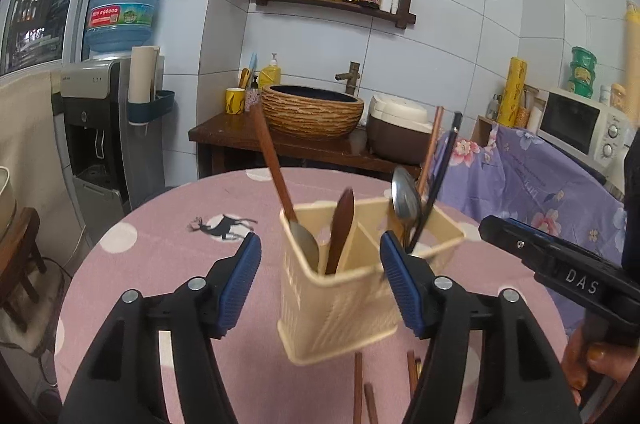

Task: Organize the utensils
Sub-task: 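Return the left tool to a wooden chopstick while the right tool approaches another black chopstick, then close the left tool on the wooden chopstick while the right tool grasps the black chopstick, then carry both chopsticks over the basket and open both tools to drop them in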

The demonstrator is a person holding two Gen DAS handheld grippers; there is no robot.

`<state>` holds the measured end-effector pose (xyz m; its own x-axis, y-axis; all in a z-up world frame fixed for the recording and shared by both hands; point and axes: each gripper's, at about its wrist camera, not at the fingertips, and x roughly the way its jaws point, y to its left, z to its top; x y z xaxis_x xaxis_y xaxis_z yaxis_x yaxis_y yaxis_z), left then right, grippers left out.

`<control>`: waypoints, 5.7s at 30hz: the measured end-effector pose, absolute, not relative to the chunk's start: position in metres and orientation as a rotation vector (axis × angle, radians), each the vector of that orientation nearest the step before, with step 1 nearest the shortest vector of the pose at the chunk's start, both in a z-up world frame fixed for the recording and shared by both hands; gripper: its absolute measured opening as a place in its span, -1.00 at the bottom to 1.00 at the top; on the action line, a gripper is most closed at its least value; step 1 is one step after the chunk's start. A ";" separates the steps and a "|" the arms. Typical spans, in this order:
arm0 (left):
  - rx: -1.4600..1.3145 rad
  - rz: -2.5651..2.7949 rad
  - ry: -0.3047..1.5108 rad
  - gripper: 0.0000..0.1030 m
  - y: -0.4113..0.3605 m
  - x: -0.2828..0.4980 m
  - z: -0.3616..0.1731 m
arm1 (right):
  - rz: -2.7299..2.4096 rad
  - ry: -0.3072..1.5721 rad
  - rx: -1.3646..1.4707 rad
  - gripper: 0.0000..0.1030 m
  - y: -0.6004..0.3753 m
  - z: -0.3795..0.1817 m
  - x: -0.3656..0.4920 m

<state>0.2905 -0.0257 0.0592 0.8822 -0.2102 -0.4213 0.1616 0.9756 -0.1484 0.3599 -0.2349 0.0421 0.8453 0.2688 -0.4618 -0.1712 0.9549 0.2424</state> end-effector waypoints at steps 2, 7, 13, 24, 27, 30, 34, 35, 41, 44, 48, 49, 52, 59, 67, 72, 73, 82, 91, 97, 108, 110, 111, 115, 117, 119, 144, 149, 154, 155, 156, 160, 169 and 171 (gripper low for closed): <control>-0.088 -0.194 0.483 0.25 -0.024 0.281 0.049 | 0.207 0.550 0.188 0.09 -0.239 0.028 0.350; -0.030 -0.191 0.625 0.26 -0.019 0.267 0.012 | 0.168 0.677 0.156 0.12 -0.239 -0.011 0.328; -0.010 -0.243 0.775 0.23 -0.021 0.241 -0.031 | 0.163 0.812 0.117 0.24 -0.226 -0.057 0.297; 0.087 -0.252 0.842 0.08 -0.040 0.212 -0.063 | 0.155 0.906 0.009 0.26 -0.195 -0.091 0.259; 0.095 -0.242 0.846 0.00 -0.043 0.211 -0.064 | 0.127 0.905 -0.029 0.26 -0.190 -0.091 0.258; 0.143 -0.216 0.847 -0.16 -0.050 0.210 -0.066 | 0.126 0.923 -0.050 0.23 -0.190 -0.090 0.258; 0.144 -0.214 0.851 -0.30 -0.049 0.209 -0.065 | 0.146 0.932 -0.046 0.11 -0.199 -0.088 0.257; 0.140 -0.209 0.854 -0.33 -0.047 0.209 -0.065 | 0.152 0.941 -0.032 0.06 -0.205 -0.088 0.256; 0.115 -0.179 0.859 -0.58 -0.034 0.204 -0.064 | 0.122 0.943 0.076 -0.34 -0.242 -0.087 0.261; 0.113 -0.164 0.853 -0.61 -0.035 0.203 -0.064 | 0.089 0.937 0.086 -0.44 -0.246 -0.087 0.271; 0.103 -0.157 0.852 -0.79 -0.032 0.203 -0.064 | 0.088 0.927 0.131 -0.68 -0.249 -0.088 0.284; 0.095 -0.155 0.855 -0.82 -0.030 0.202 -0.064 | 0.106 0.923 0.156 -0.69 -0.251 -0.088 0.286; 0.073 -0.152 0.861 -0.82 -0.022 0.199 -0.063 | 0.147 0.928 0.167 -0.73 -0.246 -0.088 0.293; 0.026 -0.151 0.878 -0.83 -0.012 0.186 -0.062 | 0.235 0.940 0.063 -0.76 -0.213 -0.088 0.296; 0.041 -0.185 0.896 -0.11 -0.018 0.209 -0.058 | 0.207 0.968 0.120 -0.74 -0.217 -0.085 0.298; 0.089 -0.202 0.895 -0.11 -0.025 0.237 -0.051 | 0.163 0.951 0.181 -0.58 -0.229 -0.076 0.303; 0.093 -0.205 0.896 -0.11 -0.026 0.243 -0.050 | 0.156 0.951 0.192 -0.50 -0.230 -0.075 0.304; 0.108 -0.210 0.933 -0.31 -0.039 0.275 -0.061 | 0.149 0.963 0.154 -0.35 -0.218 -0.080 0.313; 0.132 -0.199 0.926 -0.45 -0.042 0.293 -0.060 | 0.126 0.938 0.083 -0.43 -0.205 -0.086 0.326; 0.151 -0.202 0.924 -0.71 -0.049 0.300 -0.060 | 0.097 0.921 0.068 -0.77 -0.206 -0.087 0.335; 0.157 -0.194 0.908 -0.84 -0.050 0.298 -0.059 | 0.090 0.888 0.033 -0.80 -0.203 -0.088 0.334; 0.160 -0.193 0.905 -0.84 -0.051 0.298 -0.060 | 0.093 0.887 0.043 -0.81 -0.205 -0.088 0.334; 0.161 -0.193 0.903 -0.84 -0.051 0.298 -0.060 | 0.093 0.888 0.045 -0.81 -0.205 -0.088 0.334; 0.149 -0.199 0.906 -0.84 -0.050 0.299 -0.059 | 0.094 0.883 0.067 -0.83 -0.208 -0.088 0.332; 0.125 -0.204 0.910 -0.84 -0.047 0.300 -0.059 | 0.100 0.875 0.077 -0.83 -0.210 -0.087 0.331; 0.110 -0.206 0.910 -0.84 -0.045 0.300 -0.058 | 0.106 0.866 0.093 -0.83 -0.213 -0.085 0.329; -0.096 -0.287 0.571 -0.84 -0.002 0.227 0.071 | 0.279 0.530 0.199 -0.85 -0.260 0.046 0.249; -0.091 -0.280 0.541 -0.85 -0.003 0.226 0.081 | 0.285 0.501 0.173 -0.85 -0.257 0.060 0.243; -0.097 -0.285 0.540 -0.85 0.001 0.225 0.083 | 0.289 0.492 0.167 -0.85 -0.257 0.064 0.241; -0.096 -0.286 0.539 -0.85 0.002 0.225 0.083 | 0.289 0.489 0.166 -0.85 -0.257 0.064 0.240; -0.096 -0.286 0.538 -0.85 0.002 0.224 0.084 | 0.288 0.486 0.166 -0.85 -0.258 0.065 0.239; -0.095 -0.293 0.534 -0.85 0.002 0.222 0.085 | 0.287 0.482 0.163 -0.85 -0.258 0.067 0.237; -0.091 -0.317 0.526 -0.85 0.001 0.222 0.091 | 0.290 0.479 0.154 -0.85 -0.258 0.070 0.236; -0.094 -0.324 0.525 -0.85 0.002 0.223 0.093 | 0.292 0.479 0.151 -0.85 -0.258 0.072 0.237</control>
